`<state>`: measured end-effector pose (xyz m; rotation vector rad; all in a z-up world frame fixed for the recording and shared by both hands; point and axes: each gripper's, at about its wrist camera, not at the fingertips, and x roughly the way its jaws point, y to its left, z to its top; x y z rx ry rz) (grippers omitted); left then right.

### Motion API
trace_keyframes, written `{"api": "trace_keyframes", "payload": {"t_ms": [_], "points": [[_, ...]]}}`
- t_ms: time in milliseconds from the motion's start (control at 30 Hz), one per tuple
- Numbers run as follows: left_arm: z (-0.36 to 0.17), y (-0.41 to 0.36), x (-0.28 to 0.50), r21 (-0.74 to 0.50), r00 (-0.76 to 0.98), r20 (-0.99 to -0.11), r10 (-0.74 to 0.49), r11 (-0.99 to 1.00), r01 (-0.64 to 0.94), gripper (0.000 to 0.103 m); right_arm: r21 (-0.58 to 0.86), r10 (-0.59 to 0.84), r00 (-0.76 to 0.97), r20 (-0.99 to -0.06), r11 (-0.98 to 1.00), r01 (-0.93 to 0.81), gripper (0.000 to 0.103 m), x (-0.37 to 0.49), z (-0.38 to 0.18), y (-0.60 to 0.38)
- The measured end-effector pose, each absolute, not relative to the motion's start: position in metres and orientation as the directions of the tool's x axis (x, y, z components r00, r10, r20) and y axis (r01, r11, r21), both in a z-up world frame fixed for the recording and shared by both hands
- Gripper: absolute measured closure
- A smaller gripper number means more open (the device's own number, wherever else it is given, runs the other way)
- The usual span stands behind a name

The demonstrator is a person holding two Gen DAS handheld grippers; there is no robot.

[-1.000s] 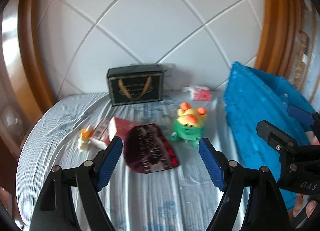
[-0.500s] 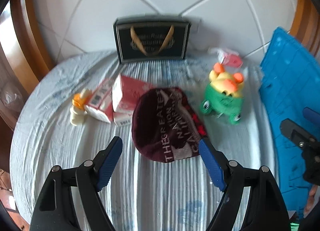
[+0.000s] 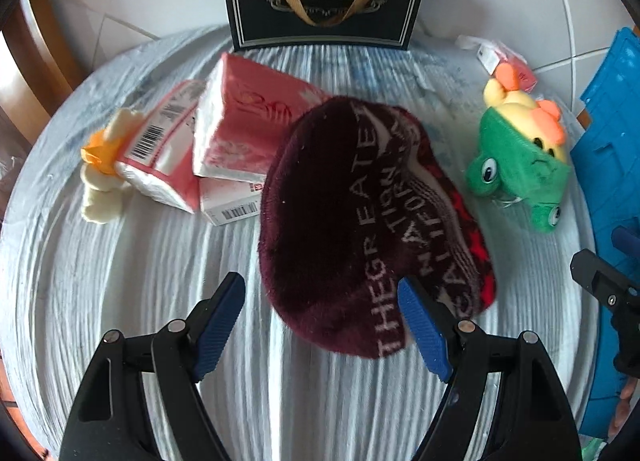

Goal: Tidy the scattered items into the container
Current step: 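Reach the left tool to the maroon knit beanie and grasp it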

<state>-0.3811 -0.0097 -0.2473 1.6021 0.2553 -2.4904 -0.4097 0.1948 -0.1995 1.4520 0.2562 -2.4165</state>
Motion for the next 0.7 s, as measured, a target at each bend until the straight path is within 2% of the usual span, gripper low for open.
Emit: {"api": "trace_keyframes", "payload": {"t_ms": [333, 467, 533, 667, 700], "points": [[-0.284, -0.006, -0.408, -0.031, -0.37, -0.927, -0.057, -0.973, 0.23, 0.024, 0.007, -0.118, -0.408, -0.905, -0.964, 0.265, 0.0, -0.443, -0.233, 0.216], [-0.3, -0.007, -0.412, -0.088, -0.353, -0.935, -0.006, -0.965, 0.248, 0.023, 0.018, -0.112, -0.406, -0.907, -0.973, 0.229, 0.0, -0.449, -0.24, 0.229], [-0.3, -0.004, -0.413, -0.078, -0.364, -0.931, -0.011, -0.971, 0.227, 0.024, 0.026, -0.114, -0.404, -0.908, -0.976, 0.217, 0.0, -0.451, -0.244, 0.235], [-0.294, 0.002, -0.409, -0.079, -0.404, -0.915, -0.011, -0.976, 0.204, 0.055, 0.046, -0.133, -0.406, -0.904, -0.975, 0.217, 0.0, -0.451, -0.247, 0.237], [-0.293, 0.005, -0.408, -0.077, -0.412, -0.911, -0.01, -0.978, 0.194, 0.059, 0.051, -0.139, -0.405, -0.904, -0.974, 0.221, 0.0, -0.451, -0.248, 0.234]]}}
